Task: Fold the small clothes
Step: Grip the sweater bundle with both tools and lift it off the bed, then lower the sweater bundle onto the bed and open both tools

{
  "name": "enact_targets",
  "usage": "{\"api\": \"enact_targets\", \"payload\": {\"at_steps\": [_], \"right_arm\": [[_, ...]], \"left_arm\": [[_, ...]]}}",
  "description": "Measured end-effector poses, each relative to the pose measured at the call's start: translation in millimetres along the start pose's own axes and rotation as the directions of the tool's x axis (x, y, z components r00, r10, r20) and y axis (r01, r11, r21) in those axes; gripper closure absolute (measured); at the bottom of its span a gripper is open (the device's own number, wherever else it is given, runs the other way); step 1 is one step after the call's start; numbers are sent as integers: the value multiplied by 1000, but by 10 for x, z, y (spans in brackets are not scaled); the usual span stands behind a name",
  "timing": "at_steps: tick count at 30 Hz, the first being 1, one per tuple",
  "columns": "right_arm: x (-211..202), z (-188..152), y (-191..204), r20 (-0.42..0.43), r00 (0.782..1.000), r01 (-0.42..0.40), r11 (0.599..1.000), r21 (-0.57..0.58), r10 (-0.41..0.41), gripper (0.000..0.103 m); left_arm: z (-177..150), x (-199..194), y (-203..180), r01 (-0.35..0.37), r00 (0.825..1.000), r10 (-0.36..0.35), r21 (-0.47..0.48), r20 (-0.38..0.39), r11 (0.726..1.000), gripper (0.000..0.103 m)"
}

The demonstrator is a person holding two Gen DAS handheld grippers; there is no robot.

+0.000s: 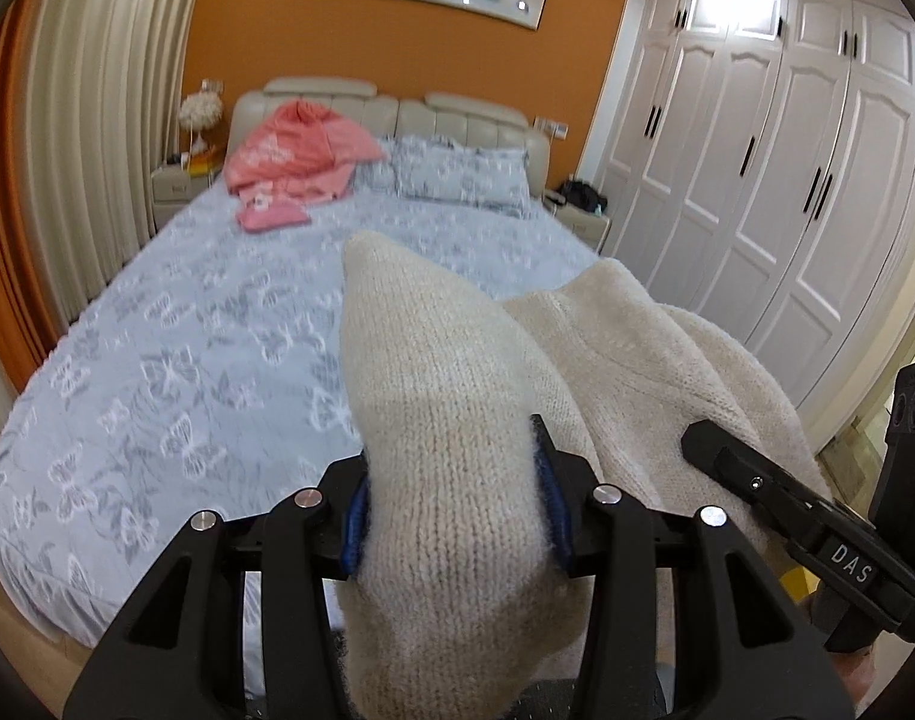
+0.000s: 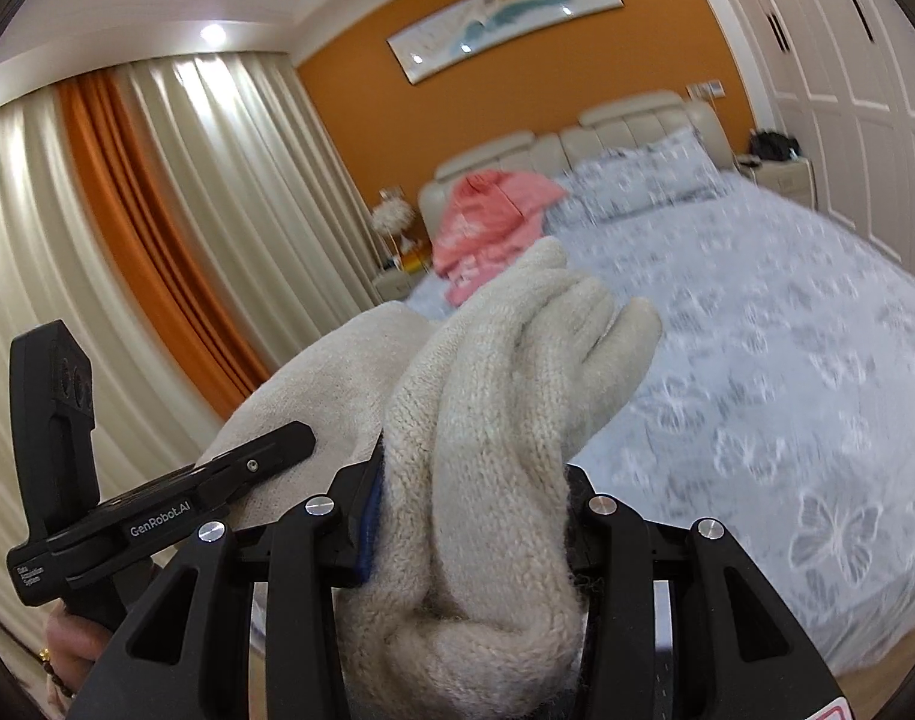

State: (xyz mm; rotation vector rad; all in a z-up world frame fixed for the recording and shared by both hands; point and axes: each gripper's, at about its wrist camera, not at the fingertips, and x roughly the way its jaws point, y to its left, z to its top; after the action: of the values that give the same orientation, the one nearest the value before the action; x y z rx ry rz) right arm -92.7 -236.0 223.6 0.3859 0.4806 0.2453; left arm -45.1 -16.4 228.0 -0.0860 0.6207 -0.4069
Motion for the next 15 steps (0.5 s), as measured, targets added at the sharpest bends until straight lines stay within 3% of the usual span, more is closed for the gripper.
{"api": "enact_targets", "payload": {"at_steps": [9,15], "right_arm": [[61,382,239,98,994,-41,998,-51,46,63],[321,580,271,110,990,-84,995,-51,89,63]], "left_arm": [[434,-231,103,-6,992,2,32,127,999,60],[630,-154,278,-26,987,20,37,161,999,59]]}}
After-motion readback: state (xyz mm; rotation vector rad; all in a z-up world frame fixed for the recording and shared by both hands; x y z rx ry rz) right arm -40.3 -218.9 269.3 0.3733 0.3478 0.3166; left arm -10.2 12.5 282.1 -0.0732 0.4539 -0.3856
